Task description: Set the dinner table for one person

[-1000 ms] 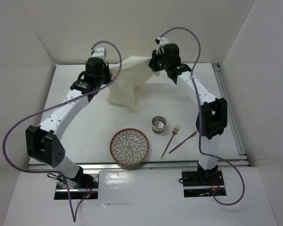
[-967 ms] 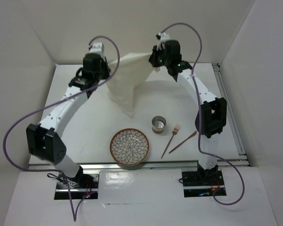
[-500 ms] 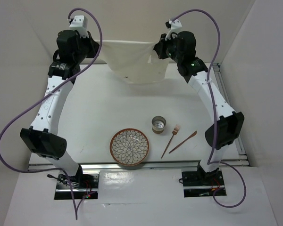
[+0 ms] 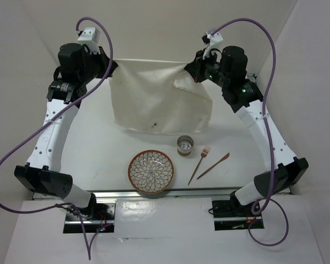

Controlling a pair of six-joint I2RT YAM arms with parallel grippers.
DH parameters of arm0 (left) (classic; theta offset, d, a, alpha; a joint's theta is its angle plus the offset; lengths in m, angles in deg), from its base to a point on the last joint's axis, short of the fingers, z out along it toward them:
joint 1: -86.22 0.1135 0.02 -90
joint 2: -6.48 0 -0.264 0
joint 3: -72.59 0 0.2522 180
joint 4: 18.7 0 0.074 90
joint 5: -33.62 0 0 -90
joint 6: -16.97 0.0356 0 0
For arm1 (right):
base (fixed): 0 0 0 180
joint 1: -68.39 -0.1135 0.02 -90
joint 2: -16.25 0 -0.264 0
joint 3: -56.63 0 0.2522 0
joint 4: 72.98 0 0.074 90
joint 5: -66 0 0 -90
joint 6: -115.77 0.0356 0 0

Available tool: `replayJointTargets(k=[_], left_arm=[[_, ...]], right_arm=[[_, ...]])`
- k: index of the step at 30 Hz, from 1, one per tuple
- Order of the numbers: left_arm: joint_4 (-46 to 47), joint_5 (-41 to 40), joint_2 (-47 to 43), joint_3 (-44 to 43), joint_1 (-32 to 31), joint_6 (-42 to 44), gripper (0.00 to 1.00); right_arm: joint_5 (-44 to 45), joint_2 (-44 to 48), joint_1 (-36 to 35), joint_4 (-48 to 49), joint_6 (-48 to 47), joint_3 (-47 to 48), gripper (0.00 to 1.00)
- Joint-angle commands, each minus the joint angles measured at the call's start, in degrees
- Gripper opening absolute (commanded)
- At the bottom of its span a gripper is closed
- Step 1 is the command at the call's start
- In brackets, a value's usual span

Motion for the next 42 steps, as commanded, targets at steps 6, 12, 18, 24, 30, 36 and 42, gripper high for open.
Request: replayJointTargets(k=[6, 12, 18, 24, 30, 36, 42], left_arm=[[5.55, -8.70, 10.18, -6.71, 4.17, -1.21, 0.00], [5.03, -9.23, 23.71, -26.12, 4.17, -1.22, 0.00], [6.42, -8.45, 27.69, -31.97, 7.06, -3.06, 0.00], [8.80, -7.12, 17.51, -9.66, 9.96, -5.88, 0.00], [5.75, -0.82, 7.22, 18.70, 9.97, -12.01, 1.00], [-1.55, 2.21, 5.10, 23.26, 11.81, -13.70, 1.00], [-4.99, -1.41, 4.57, 17.89, 13.13, -14.32, 0.89]], right_arm=[[3.70, -9.14, 7.58, 4.53, -2.34, 3.01, 0.00], [0.79, -23.89, 11.54, 7.09, -1.20, 21.42, 0.00], [-3.42, -27.71, 12.07, 7.09, -1.19, 27.82, 0.00], [-7.30, -18.23, 12.07, 7.61, -1.19, 8.41, 0.00], [-7.30, -8.02, 11.55, 3.85, -1.72, -9.62, 0.46], [-7.30, -5.21, 11.02, -9.78, -0.93, -12.62, 0.99], [-0.97, -2.83, 11.80, -11.89, 8.11, -12.62, 0.90]])
